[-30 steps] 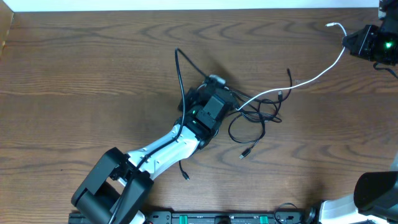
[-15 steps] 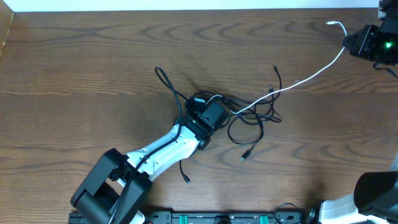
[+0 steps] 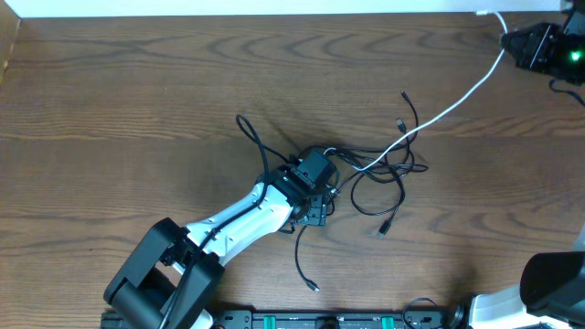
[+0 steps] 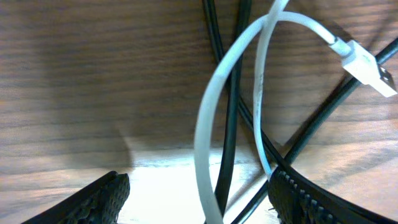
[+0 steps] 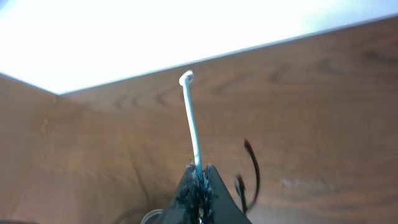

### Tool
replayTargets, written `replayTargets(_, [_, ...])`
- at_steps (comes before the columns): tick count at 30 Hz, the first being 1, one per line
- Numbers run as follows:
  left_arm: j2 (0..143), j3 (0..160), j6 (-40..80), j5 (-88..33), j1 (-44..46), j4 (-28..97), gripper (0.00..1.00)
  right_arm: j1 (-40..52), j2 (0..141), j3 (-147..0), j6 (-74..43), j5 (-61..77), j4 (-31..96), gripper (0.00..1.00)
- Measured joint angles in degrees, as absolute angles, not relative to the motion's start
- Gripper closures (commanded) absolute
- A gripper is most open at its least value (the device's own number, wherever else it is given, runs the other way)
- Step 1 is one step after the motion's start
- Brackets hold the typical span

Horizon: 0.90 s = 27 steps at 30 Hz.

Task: Untangle cables

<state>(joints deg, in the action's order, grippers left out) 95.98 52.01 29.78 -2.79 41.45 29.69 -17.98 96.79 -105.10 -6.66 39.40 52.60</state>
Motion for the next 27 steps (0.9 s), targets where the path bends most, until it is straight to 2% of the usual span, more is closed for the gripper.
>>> replayTargets(13, [90.11,52.01,29.56,-3.99,41.45,25.71,0.12,-18.48,96.79,-105.58,-20.93,44.77,28.49,0.99])
replayTargets(15, [88.71,52.01,29.17,-3.49,41.45,25.65,0.02,-19.42,96.82,-106.37,-23.81,44.01,25.21,0.99])
replayTargets(16, [88.23,52.01,28.99,-3.07,41.45,25.63,0.0,-20.18,96.82,-107.04,-25.41,43.68,23.73,0.99])
replayTargets(27, [87.42,52.01,28.49,-1.34,41.45,25.1,0.01,-28.14,96.82,-115.04,-35.18,41.17,17.32,0.98])
